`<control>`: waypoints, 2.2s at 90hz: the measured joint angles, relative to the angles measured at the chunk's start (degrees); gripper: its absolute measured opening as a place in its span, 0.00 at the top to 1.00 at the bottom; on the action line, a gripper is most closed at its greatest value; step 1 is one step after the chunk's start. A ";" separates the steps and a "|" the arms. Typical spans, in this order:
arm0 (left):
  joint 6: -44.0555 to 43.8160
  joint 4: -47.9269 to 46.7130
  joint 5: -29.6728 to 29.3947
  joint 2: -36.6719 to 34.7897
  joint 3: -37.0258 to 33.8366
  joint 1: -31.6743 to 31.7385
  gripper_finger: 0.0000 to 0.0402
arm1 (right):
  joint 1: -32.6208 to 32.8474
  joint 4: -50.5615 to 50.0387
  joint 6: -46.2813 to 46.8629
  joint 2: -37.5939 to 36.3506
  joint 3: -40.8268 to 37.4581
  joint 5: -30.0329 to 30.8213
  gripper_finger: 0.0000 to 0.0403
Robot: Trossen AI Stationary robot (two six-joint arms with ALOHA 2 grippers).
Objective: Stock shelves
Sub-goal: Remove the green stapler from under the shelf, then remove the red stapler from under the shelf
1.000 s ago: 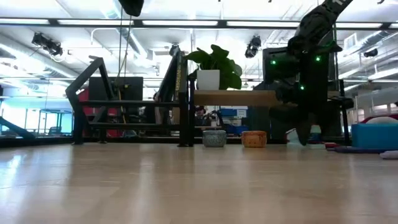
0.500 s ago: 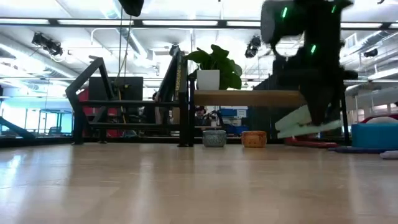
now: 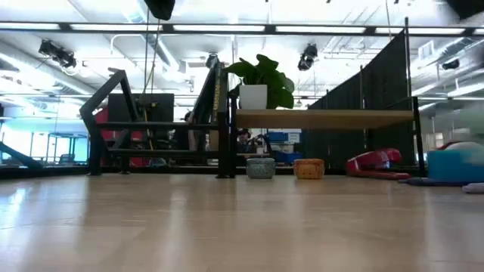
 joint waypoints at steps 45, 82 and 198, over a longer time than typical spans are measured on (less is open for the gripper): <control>0.00 0.04 0.13 0.00 0.00 0.00 0.90 | 11.04 -8.91 7.49 0.00 -5.29 -7.38 0.74; 0.02 0.02 0.11 0.00 0.00 0.00 0.90 | 11.02 -18.98 6.49 0.00 -3.25 -14.19 0.56; 1.37 0.11 1.86 0.00 0.00 -0.04 0.90 | -41.70 -12.04 22.32 -1.84 -12.08 34.54 0.17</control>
